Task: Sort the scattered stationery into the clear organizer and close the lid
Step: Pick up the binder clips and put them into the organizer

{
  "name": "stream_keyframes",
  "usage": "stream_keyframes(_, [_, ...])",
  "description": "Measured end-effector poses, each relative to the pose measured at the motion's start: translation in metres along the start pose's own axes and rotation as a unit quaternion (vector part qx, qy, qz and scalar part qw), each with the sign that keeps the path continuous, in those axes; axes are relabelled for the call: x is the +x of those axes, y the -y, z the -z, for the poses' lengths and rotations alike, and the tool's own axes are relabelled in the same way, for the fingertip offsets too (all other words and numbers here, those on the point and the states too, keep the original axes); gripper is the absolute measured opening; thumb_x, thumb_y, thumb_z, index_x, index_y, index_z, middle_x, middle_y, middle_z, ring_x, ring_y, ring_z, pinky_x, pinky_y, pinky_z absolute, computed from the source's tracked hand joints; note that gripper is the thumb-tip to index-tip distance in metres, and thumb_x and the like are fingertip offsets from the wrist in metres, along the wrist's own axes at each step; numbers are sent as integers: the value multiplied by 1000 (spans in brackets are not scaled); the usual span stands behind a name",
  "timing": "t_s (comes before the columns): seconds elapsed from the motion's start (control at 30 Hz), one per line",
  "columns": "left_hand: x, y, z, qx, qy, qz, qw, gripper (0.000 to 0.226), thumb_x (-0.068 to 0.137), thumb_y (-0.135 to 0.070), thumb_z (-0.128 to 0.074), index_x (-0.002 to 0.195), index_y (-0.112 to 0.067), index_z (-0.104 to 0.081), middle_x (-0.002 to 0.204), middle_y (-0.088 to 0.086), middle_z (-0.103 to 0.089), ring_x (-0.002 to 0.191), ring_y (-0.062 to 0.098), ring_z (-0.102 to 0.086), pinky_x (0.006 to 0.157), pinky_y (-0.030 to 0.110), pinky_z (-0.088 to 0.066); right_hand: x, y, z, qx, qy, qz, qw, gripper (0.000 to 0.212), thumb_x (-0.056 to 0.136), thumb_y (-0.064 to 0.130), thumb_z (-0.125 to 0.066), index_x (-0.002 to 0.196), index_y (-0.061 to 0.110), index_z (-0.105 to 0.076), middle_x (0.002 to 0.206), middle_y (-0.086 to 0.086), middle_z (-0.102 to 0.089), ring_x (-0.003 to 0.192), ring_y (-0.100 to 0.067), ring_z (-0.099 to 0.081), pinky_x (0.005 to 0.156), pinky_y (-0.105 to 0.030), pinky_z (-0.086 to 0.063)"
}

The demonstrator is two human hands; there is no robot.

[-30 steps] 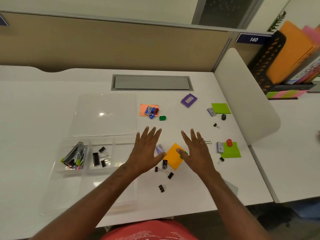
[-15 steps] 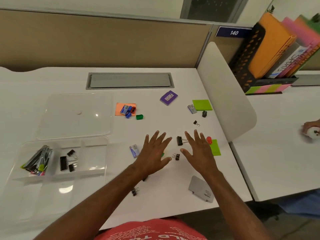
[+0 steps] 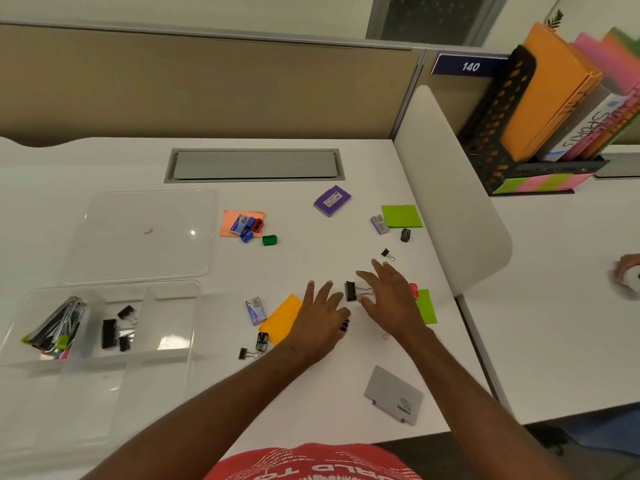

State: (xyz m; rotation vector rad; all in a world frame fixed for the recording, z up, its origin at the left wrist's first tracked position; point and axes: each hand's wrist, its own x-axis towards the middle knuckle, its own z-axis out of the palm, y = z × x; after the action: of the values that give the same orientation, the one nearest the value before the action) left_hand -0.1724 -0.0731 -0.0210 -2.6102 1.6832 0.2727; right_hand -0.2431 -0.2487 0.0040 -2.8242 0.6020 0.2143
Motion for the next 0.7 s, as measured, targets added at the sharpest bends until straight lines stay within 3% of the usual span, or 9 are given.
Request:
stream_keyframes(0.17, [-1,0,-2,-4,-15,6,1000,43,99,-40,-53,133,-15,-56,154,12,-41,150,37,-17,120,62,-1,16,9,-5,-8,15,17,1000,56,95,39,-60,148,30,-41,163,-4,-23,151,-23,-17,123,-38,-15])
stream_keyframes(0.3, [-18,2,-2,-70,-111,19,991,36,90,-40,-63,115,-15,-68,139,10,-58,144,35,-36,118,63,-17,20,13,-11,-33,16,15,999,55,92,41,-64,142,26,-47,160,-5,-31,149,-25,-22,121,-38,-18])
stream_keyframes(0.47, [-52,16,6,-222,-211,35,951,29,87,-42,-67,101,-16,-65,136,2,-59,140,23,-42,120,53,-21,16,14,-15,-20,-18,38,999,49,83,37,-73,127,22,-58,139,-2,-53,132,-22,-43,113,-36,-30])
stream_keyframes(0.53, [-64,23,14,-299,-228,34,926,30,86,-45,-67,99,-19,-60,136,-5,-57,138,12,-42,120,40,-22,11,17,-16,69,-61,36,995,44,78,33,-78,118,21,-63,125,2,-62,119,-20,-52,105,-34,-38])
stream_keyframes(0.6, [-75,30,24,-392,-236,63,887,27,86,-47,-66,101,-26,-58,130,-14,-58,128,4,-48,110,29,-34,4,21,-14,213,-94,9,972,40,76,30,-82,112,23,-65,115,7,-65,109,-15,-54,95,-30,-42])
stream_keyframes(0.7, [-84,40,36,-525,-250,135,802,22,87,-43,-65,105,-32,-62,114,-13,-68,113,10,-61,94,25,-46,-8,25,-10,433,-99,-44,895,34,79,24,-82,109,25,-66,109,12,-69,106,-7,-60,88,-22,-44])
